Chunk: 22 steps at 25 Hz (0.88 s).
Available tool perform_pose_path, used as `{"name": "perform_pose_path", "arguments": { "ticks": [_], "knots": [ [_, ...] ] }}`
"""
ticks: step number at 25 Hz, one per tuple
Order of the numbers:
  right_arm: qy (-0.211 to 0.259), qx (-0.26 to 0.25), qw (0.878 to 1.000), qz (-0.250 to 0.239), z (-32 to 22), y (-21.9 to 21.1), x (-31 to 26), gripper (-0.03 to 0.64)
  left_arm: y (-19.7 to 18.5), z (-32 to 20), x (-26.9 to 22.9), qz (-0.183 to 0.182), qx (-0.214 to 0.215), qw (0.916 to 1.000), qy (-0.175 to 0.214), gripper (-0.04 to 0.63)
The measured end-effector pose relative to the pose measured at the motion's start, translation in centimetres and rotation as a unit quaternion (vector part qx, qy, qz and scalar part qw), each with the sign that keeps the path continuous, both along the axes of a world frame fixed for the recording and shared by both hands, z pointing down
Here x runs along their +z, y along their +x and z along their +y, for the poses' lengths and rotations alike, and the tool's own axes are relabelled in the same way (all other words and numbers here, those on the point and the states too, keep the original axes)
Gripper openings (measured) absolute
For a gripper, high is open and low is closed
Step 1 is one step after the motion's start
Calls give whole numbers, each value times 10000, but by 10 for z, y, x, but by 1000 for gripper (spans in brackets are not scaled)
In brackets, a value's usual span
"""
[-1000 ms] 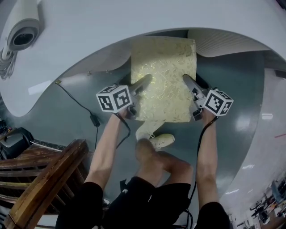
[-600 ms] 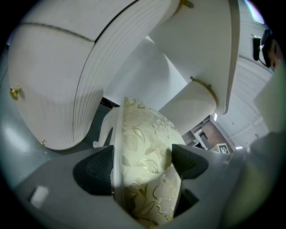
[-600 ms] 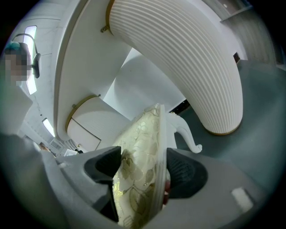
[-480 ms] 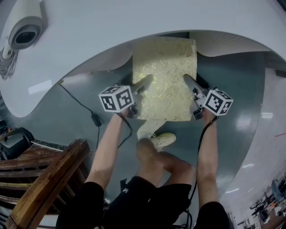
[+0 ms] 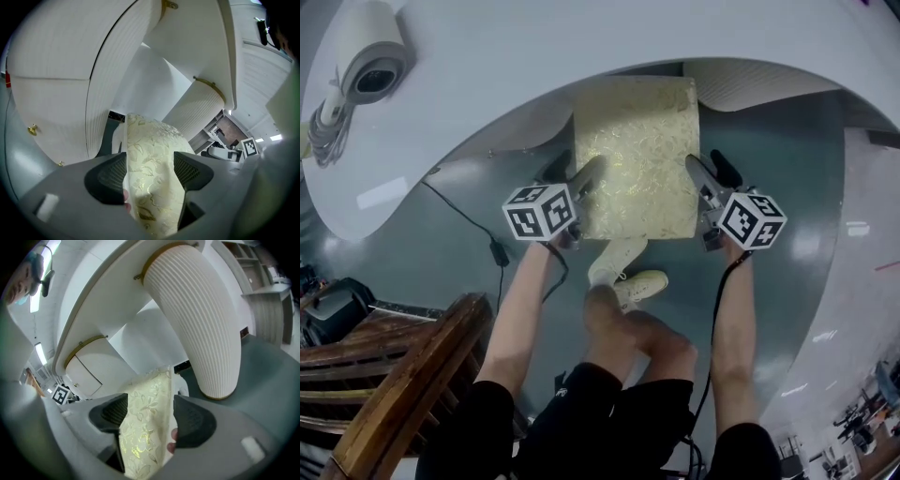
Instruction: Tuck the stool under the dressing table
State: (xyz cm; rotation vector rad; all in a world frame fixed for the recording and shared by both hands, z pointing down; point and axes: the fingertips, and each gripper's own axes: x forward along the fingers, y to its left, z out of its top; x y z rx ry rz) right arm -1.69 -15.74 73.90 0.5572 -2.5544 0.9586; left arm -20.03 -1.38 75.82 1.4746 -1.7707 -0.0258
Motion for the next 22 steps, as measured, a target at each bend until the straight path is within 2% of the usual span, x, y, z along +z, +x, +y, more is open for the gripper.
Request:
{"name": "perform_pose_path", "arguments": {
  "ticks": [9, 18, 22],
  "knots": [
    [884, 167, 9944, 548, 14, 21, -56, 172, 28, -1, -64, -711, 287, 9971, 17, 194],
    [1416, 298, 9871, 678, 29, 38, -110, 100, 47, -3, -114, -1039, 389, 9938, 32, 91],
    [1482, 477, 9858, 636, 33, 55, -133, 79, 59, -3, -141, -1196, 528, 9914, 87, 29]
  ]
}}
